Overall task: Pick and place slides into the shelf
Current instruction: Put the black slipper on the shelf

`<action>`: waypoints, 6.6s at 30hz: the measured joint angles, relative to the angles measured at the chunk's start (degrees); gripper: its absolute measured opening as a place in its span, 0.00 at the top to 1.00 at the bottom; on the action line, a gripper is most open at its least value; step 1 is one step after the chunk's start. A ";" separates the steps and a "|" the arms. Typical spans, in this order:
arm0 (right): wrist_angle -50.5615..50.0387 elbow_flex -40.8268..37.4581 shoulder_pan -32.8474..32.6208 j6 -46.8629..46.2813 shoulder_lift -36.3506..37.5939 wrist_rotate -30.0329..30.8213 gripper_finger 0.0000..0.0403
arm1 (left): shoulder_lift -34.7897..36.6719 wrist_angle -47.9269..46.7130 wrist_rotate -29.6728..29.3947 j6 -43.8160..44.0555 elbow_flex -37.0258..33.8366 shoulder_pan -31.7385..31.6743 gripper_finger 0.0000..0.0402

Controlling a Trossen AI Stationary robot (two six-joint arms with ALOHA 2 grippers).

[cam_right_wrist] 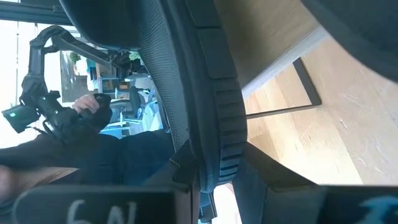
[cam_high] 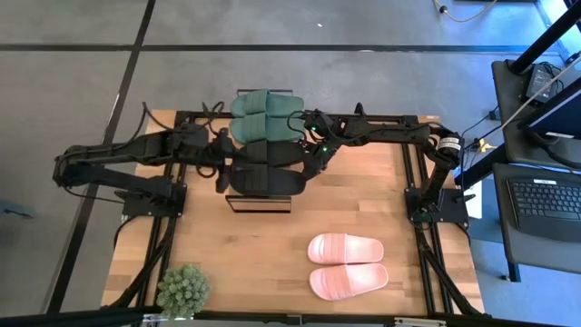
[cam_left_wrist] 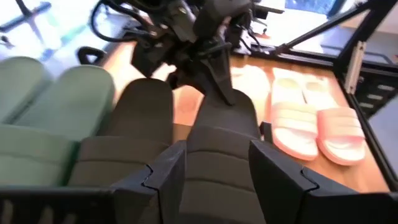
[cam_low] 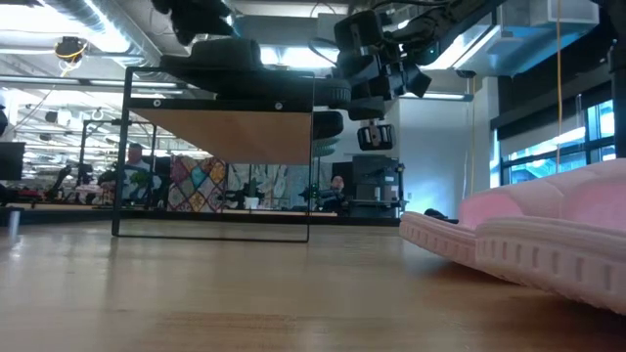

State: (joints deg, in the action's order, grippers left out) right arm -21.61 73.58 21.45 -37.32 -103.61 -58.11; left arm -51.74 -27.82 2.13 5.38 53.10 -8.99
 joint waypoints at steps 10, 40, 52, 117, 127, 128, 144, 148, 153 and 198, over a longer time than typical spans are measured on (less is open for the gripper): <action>-0.02 0.00 -0.02 0.03 0.00 0.03 0.82 | -7.45 -0.70 5.40 0.47 0.72 -0.71 0.59; 0.07 0.00 -0.02 -0.03 0.02 1.55 0.82 | -10.15 -4.65 11.57 8.51 -1.25 -2.36 0.59; 0.22 0.09 0.00 -0.02 0.04 1.95 0.82 | -10.50 -7.94 10.84 9.95 -1.29 -2.95 0.59; -3.93 2.49 4.28 7.15 7.38 11.31 0.24 | -14.76 -10.12 13.57 19.36 -0.83 -3.02 0.59; -1.13 5.59 -1.41 30.77 13.68 26.10 0.24 | -14.76 -10.12 15.21 21.58 -0.83 -3.06 0.59; -1.22 5.82 -2.42 32.82 13.56 28.38 0.24 | -14.73 -10.08 15.47 21.80 -0.84 -3.06 0.59; -0.22 4.90 -8.44 46.73 9.85 36.79 0.24 | -12.56 -7.56 23.34 26.22 -1.56 -5.11 0.59; 0.82 4.90 -8.60 47.42 7.94 39.30 0.24 | -12.49 -7.51 23.37 26.19 -1.53 -5.11 0.59; 0.92 4.87 -9.74 49.80 6.25 44.14 0.24 | -12.45 -7.47 23.52 26.08 -1.51 -5.14 0.59; 13.67 5.11 -12.39 40.61 -1.99 46.21 0.24 | -10.62 -5.17 29.53 30.55 -1.47 -5.18 0.59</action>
State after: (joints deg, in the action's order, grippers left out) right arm -7.94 78.70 9.06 3.29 -105.60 -11.90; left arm -62.36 -32.99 31.66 35.93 51.64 -14.18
